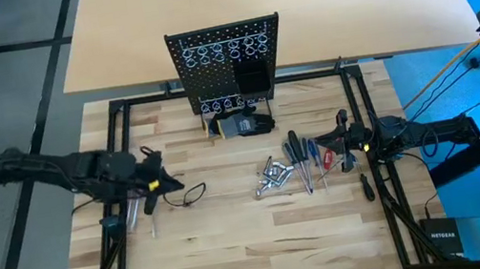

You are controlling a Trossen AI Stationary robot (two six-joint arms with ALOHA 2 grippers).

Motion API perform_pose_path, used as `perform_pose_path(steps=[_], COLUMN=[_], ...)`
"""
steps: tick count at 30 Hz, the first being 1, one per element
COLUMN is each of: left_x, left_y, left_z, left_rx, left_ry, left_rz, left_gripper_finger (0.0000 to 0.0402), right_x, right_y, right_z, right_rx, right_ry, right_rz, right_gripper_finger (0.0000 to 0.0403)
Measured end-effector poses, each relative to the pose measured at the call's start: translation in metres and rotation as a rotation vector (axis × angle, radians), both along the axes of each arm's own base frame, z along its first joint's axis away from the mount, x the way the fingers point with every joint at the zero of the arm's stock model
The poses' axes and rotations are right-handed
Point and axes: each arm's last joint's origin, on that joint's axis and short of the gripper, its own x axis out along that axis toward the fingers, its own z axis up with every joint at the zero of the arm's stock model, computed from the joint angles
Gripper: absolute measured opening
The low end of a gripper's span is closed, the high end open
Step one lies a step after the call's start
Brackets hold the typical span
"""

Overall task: Hang tools onto peg board
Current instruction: Hang the safety goggles on the pegboard

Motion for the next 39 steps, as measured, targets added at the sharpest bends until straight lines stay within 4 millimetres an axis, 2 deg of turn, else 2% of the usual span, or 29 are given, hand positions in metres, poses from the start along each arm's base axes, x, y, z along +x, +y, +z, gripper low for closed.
perform_pose_path(steps=[10, 14, 23, 30, 35, 39], left_x=[0.009, 0.012, 0.019, 0.020, 0.018, 0.016], left_y=[-0.004, -0.005, -0.006, -0.007, -0.009, -0.012], left_z=[-0.035, -0.042, -0.051, -0.056, -0.060, -0.074], left_rx=[0.010, -0.036, -0.023, -0.046, -0.042, -0.024], left_ry=[0.346, 0.417, 0.475, 0.531, 0.586, 0.618], left_rz=[0.034, 0.087, 0.094, 0.118, 0.040, 0.022], left_gripper_finger=[0.0000, 0.0000, 0.0004, 0.0055, 0.0097, 0.0112], right_x=[0.000, 0.000, 0.000, 0.000, -0.001, -0.001], right_y=[0.000, 0.000, 0.000, 0.000, 0.000, 0.000], right_z=[0.000, 0.000, 0.003, 0.007, 0.009, 0.009], right_rx=[0.058, 0.077, 0.080, 0.083, 0.084, 0.092], right_ry=[-0.008, -0.015, -0.045, -0.087, -0.108, -0.107], right_rz=[0.002, 0.003, 0.004, 0.006, 0.008, 0.009], right_gripper_finger=[0.0040, 0.0040, 0.0040, 0.0040, 0.0040, 0.0040])
